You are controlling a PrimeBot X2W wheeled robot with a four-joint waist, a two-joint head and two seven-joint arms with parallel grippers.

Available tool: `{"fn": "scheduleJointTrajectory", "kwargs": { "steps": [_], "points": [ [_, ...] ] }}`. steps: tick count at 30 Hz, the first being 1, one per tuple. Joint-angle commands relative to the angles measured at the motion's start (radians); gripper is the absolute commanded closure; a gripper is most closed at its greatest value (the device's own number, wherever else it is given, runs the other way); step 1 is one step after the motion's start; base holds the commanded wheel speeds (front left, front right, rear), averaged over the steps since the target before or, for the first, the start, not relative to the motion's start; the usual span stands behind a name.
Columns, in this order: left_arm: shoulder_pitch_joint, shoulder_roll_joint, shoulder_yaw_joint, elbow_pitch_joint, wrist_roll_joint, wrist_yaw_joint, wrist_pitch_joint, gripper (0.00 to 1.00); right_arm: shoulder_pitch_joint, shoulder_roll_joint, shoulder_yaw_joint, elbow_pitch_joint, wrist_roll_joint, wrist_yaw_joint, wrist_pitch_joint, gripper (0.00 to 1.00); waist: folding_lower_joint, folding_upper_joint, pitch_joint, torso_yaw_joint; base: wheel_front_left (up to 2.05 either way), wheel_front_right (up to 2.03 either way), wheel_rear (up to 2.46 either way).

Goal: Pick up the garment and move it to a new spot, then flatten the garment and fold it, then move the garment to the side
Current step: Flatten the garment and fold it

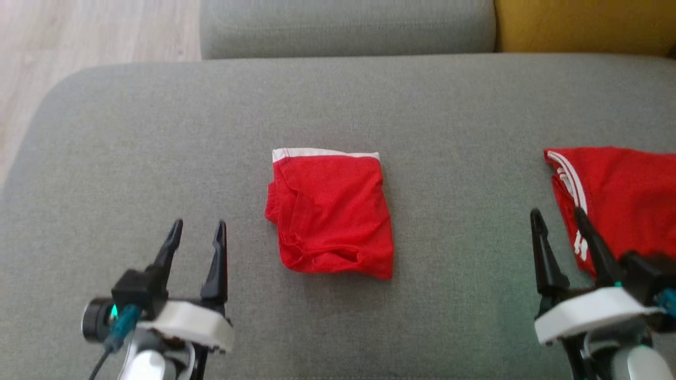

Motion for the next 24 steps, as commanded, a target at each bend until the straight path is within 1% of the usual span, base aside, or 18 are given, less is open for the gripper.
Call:
{"fn": "scheduleJointTrajectory", "kwargs": {
  "steps": [1,10,24],
  "points": [
    [-0.013,0.021,0.034,-0.044,0.002,0.003,0.003,0.0,-0.003,-0.004,0.014,-0.05,-0.007,0.007,0.008,0.0,0.0,-0.0001,-0.023,0.007,0.0,0.0,0.0],
    [0.066,0.041,0.029,-0.085,-0.008,0.012,0.038,0.0,0.092,-0.001,-0.004,-0.109,0.003,0.007,0.036,0.0,0.0,-0.0001,-0.079,0.007,0.0,0.0,0.0],
    [0.082,0.044,0.028,-0.097,-0.022,0.03,0.043,0.0,0.112,-0.001,-0.001,-0.134,-0.002,0.007,0.056,0.0,0.0,-0.0001,-0.093,0.013,0.0,0.0,0.0]
  ]
}}
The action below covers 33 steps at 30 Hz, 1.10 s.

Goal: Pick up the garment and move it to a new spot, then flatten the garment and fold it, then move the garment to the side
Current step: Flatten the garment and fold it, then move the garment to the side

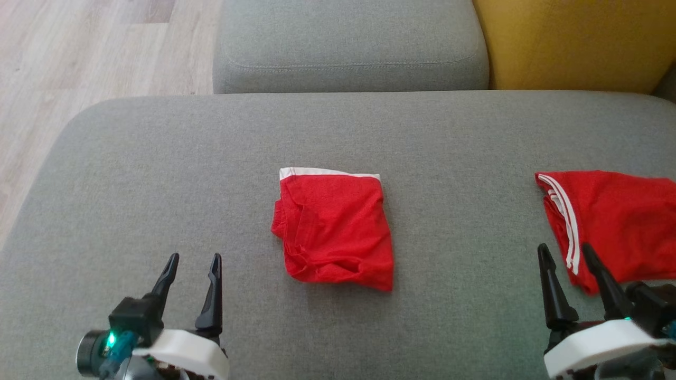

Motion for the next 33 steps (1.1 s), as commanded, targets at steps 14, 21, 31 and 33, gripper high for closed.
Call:
{"fn": "scheduleJointTrajectory", "kwargs": {
  "steps": [14,21,31,33],
  "points": [
    [-0.039,0.02,0.027,-0.036,-0.009,0.013,-0.006,0.0,-0.032,-0.007,0.022,-0.036,-0.005,0.007,0.001,0.0,0.0,-0.0001,0.002,0.001,0.0,0.0,0.0],
    [-0.048,0.021,0.021,-0.037,-0.011,0.017,-0.009,0.0,-0.034,-0.007,0.02,-0.028,-0.002,0.007,0.005,0.0,0.0,-0.0001,0.008,0.007,0.0,0.0,0.0],
    [-0.125,0.01,-0.004,-0.041,-0.009,0.002,-0.021,0.0,-0.141,-0.007,0.062,0.074,0.0,0.007,0.013,0.0,0.0,-0.0001,0.1,0.059,0.0,0.0,0.0],
    [-0.153,0.004,-0.011,-0.037,-0.009,-0.005,-0.028,0.0,-0.189,-0.007,0.094,0.128,-0.002,0.007,0.011,0.0,0.0,-0.0001,0.13,0.078,0.0,0.0,0.0]
  ]
}}
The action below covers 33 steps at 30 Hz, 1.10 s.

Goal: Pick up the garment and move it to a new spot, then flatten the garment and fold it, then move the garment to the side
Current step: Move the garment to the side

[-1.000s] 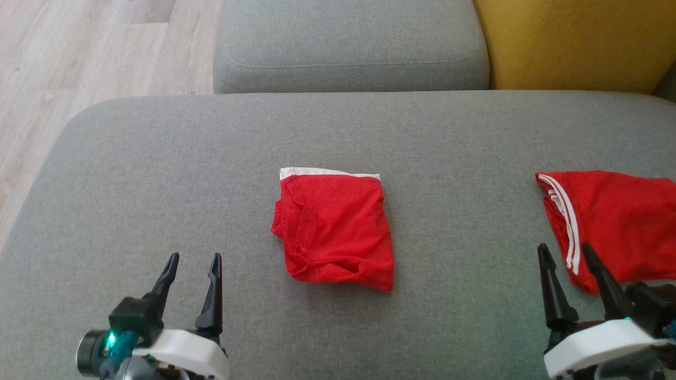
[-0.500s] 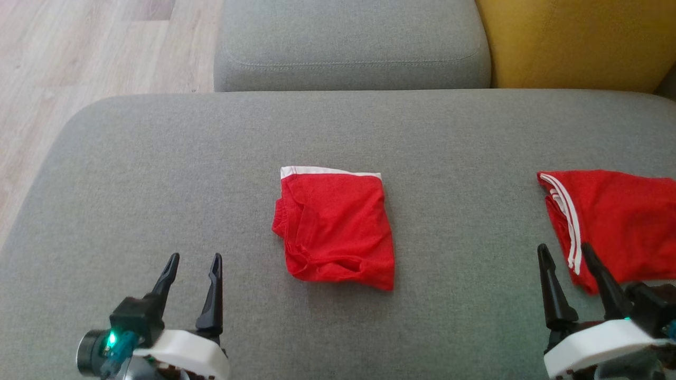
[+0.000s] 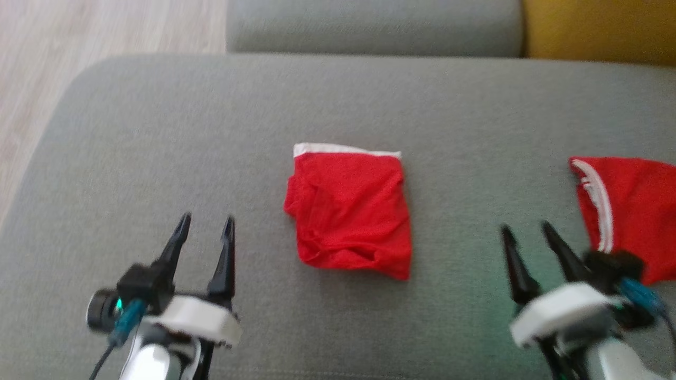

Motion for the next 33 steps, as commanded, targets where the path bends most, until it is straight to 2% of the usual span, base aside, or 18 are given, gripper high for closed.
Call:
{"fn": "scheduleJointTrajectory", "kwargs": {
  "steps": [1,9,13,20,21,22,23,29,33],
  "points": [
    [-0.082,-0.001,0.025,-0.031,-0.008,-0.006,-0.016,0.0,-0.097,-0.007,0.056,0.009,0.001,0.007,-0.007,0.0,0.0,-0.0001,0.057,0.041,0.0,0.0,0.0],
    [-0.17,-0.033,0.0,0.009,-0.006,-0.024,-0.05,0.0,-0.269,-0.007,0.212,0.263,0.023,0.007,-0.021,0.0,0.0,-0.0001,0.146,0.099,0.0,0.0,0.0],
    [-0.205,-0.048,-0.01,0.032,-0.005,-0.032,-0.062,0.0,-0.322,-0.007,0.255,0.376,0.043,0.007,-0.02,0.0,0.0,-0.0001,0.175,0.119,0.0,0.0,0.0],
    [-0.231,-0.059,-0.014,0.057,-0.004,-0.037,-0.072,0.0,-0.349,-0.007,0.323,0.488,0.127,0.007,0.025,0.0,0.0,-0.0001,0.185,0.123,0.0,0.0,0.0],
    [-0.232,-0.059,-0.012,0.059,-0.003,-0.037,-0.073,0.0,-0.353,-0.007,0.334,0.5,0.135,0.007,0.031,0.42,0.0,-0.0001,0.186,0.121,0.0,0.0,0.0],
    [-0.233,-0.06,-0.011,0.061,-0.003,-0.036,-0.074,0.0,-0.357,-0.007,0.346,0.508,0.145,0.007,0.032,0.66,0.0,-0.0001,0.186,0.118,0.0,0.0,0.0],
    [-0.233,-0.06,-0.01,0.062,-0.003,-0.036,-0.075,0.0,-0.359,-0.007,0.358,0.516,0.154,0.007,0.037,1.0,0.0,-0.0001,0.187,0.115,0.0,0.0,0.0],
    [-0.231,-0.057,-0.003,0.063,0.0,-0.039,-0.077,0.0,-0.385,-0.007,0.382,0.536,0.173,0.007,0.017,1.0,0.0,-0.0001,0.184,0.087,0.0,0.0,0.0],
    [-0.227,-0.053,0.002,0.056,0.004,-0.036,-0.077,0.0,-0.411,-0.007,0.373,0.528,0.134,0.007,-0.003,1.0,0.0,-0.0001,0.179,0.048,0.0,0.0,0.0]
  ]
}}
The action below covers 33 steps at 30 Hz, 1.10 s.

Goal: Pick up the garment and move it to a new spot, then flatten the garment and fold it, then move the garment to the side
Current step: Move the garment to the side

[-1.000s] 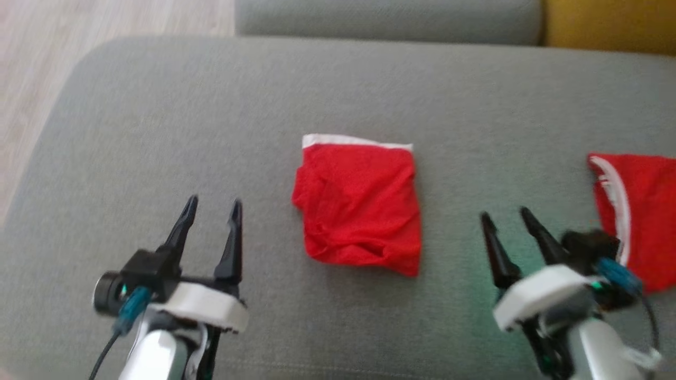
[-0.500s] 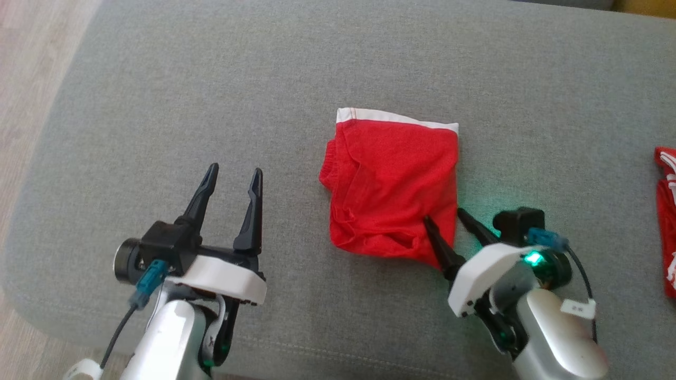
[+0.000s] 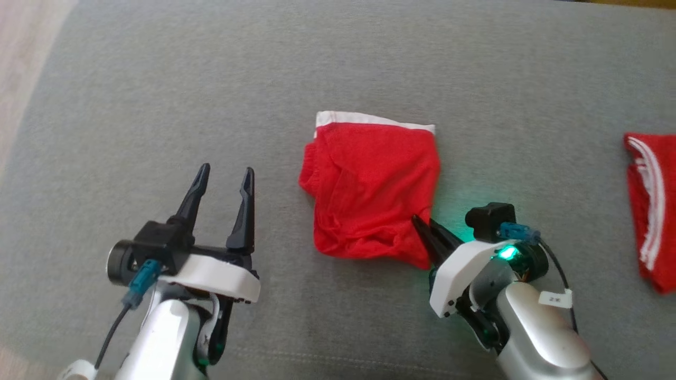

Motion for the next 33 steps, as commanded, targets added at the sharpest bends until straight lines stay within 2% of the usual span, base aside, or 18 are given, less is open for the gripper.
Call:
{"fn": "scheduleJointTrajectory", "kwargs": {
  "steps": [1,6,13,19,22,23,28,33],
  "points": [
    [-0.032,0.016,0.035,-0.038,0.003,-0.003,-0.012,0.0,-0.01,-0.003,0.011,-0.018,-0.019,0.007,0.0,1.0,0.0,0.0,-0.005,-0.032,0.0,0.0,0.0],
    [-0.024,0.024,0.038,-0.053,0.008,0.0,-0.012,0.0,0.016,-0.047,0.016,-0.086,-0.047,0.007,0.027,1.0,0.0,0.0,-0.013,-0.122,0.0,0.0,0.0],
    [-0.02,0.039,0.04,-0.075,0.01,0.002,-0.011,0.0,0.068,-0.127,0.017,-0.201,-0.029,0.007,0.092,1.0,0.0,0.0,-0.005,-0.269,0.0,0.0,0.0],
    [-0.038,0.054,0.04,-0.094,0.014,0.004,0.001,0.0,0.025,-0.219,0.067,-0.272,0.008,0.007,0.141,1.0,0.0,0.0,0.027,-0.37,0.0,0.0,0.0],
    [-0.054,0.059,0.038,-0.104,0.015,0.002,0.004,0.0,-0.016,-0.275,0.05,-0.292,0.007,0.007,0.15,1.0,0.0,0.0,0.053,-0.399,0.0,0.0,0.0],
    [-0.054,0.059,0.038,-0.104,0.015,0.002,0.004,0.0,-0.016,-0.275,0.05,-0.292,0.007,0.007,0.15,1.0,0.0,0.0,0.053,-0.399,0.0,0.0,0.0],
    [-0.086,0.062,0.03,-0.117,0.02,0.0,0.005,0.0,-0.102,-0.363,-0.038,-0.307,0.008,0.007,0.143,1.0,0.0,0.0,0.103,-0.433,0.0,0.0,0.0],
    [-0.099,0.065,0.024,-0.112,0.021,-0.005,0.005,0.0,-0.158,-0.393,-0.124,-0.294,0.017,0.007,0.117,1.0,0.0,0.0,0.125,-0.441,0.0,0.0,0.0]
  ]
}}
